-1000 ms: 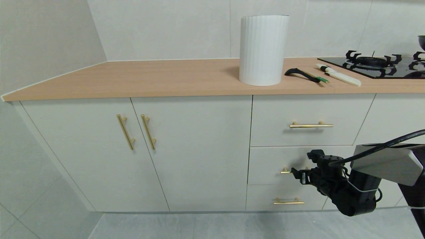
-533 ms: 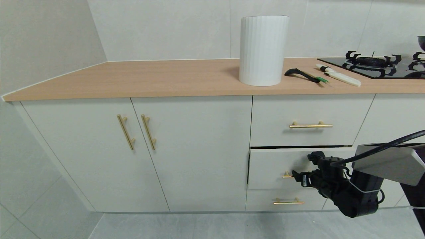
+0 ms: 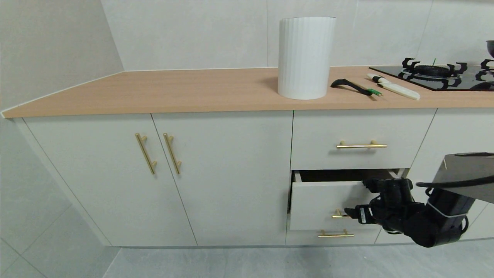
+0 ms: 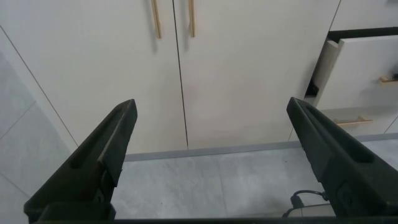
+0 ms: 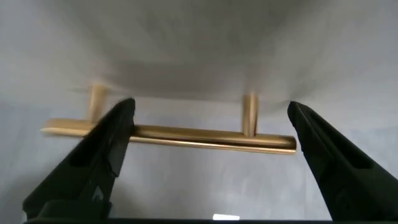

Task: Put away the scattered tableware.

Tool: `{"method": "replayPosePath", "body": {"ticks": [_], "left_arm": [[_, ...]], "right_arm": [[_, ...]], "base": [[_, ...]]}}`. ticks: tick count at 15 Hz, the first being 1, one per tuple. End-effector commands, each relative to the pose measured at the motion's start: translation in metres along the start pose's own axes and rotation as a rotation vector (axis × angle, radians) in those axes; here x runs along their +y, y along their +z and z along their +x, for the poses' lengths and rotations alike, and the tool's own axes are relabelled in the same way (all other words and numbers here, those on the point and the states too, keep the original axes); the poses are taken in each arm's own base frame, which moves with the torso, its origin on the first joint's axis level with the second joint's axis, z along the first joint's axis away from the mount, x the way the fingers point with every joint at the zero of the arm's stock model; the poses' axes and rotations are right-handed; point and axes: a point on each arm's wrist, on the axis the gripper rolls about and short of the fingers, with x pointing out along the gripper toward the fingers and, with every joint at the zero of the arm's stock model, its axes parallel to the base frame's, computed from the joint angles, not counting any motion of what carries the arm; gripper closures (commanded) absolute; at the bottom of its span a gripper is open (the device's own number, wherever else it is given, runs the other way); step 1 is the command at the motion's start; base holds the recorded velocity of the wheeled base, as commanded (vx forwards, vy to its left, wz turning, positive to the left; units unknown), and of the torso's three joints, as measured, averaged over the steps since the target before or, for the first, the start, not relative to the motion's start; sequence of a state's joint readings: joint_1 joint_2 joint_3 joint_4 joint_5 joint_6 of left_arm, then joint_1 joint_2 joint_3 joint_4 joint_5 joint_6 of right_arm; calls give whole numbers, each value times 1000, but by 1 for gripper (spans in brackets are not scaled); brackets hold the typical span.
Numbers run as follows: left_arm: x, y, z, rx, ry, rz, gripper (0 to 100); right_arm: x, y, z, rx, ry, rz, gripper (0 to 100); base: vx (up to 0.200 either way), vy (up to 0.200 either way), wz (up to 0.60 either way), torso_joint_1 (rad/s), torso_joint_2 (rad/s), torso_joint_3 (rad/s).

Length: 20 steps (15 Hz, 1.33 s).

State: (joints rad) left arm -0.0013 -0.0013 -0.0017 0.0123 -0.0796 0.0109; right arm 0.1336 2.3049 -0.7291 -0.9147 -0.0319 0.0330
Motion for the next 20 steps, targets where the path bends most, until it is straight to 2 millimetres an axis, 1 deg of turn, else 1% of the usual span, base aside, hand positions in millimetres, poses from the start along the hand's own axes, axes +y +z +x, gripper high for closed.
{"method": "replayPosePath", "body": {"ticks": [1, 2, 4, 6, 7, 9, 10, 11, 14, 15, 17, 20], "left_arm": [[0, 0, 0, 1, 0, 0, 0], [0, 0, 0, 1, 0, 0, 0], [0, 0, 0, 1, 0, 0, 0], [0, 0, 0, 1, 0, 0, 0], [0, 0, 0, 1, 0, 0, 0], [0, 0, 0, 1, 0, 0, 0], [0, 0, 0, 1, 0, 0, 0], [0, 0, 0, 1, 0, 0, 0], [0, 0, 0, 1, 0, 0, 0], [0, 0, 0, 1, 0, 0, 0], [0, 0, 0, 1, 0, 0, 0], [0, 0, 0, 1, 0, 0, 0]], "right_arm": [[1, 44, -61, -96, 60, 6, 0], [2, 51, -75, -127, 65, 3, 0], [6, 62, -90, -184, 77, -1, 0], [12, 67, -95, -221, 87, -4, 0], [14, 69, -93, -243, 96, 12, 0], [15, 65, -82, -256, 94, 37, 0], [15, 62, -73, -259, 75, 39, 0], [15, 57, -60, -275, 38, 43, 0], [21, 51, -38, -347, 17, 45, 0], [26, 47, -33, -353, 27, 40, 0], [29, 43, -25, -349, 20, 38, 0], [30, 44, -7, -364, -42, 55, 0]], "base": [[0, 0, 0, 0, 0, 0], [0, 0, 0, 0, 0, 0], [0, 0, 0, 0, 0, 0], [0, 0, 0, 0, 0, 0], [0, 0, 0, 0, 0, 0], [0, 0, 0, 0, 0, 0], [0, 0, 0, 0, 0, 0], [0, 0, 0, 0, 0, 0], [0, 0, 0, 0, 0, 0], [0, 0, 0, 0, 0, 0], [0, 0, 0, 0, 0, 0], [0, 0, 0, 0, 0, 0]]}}
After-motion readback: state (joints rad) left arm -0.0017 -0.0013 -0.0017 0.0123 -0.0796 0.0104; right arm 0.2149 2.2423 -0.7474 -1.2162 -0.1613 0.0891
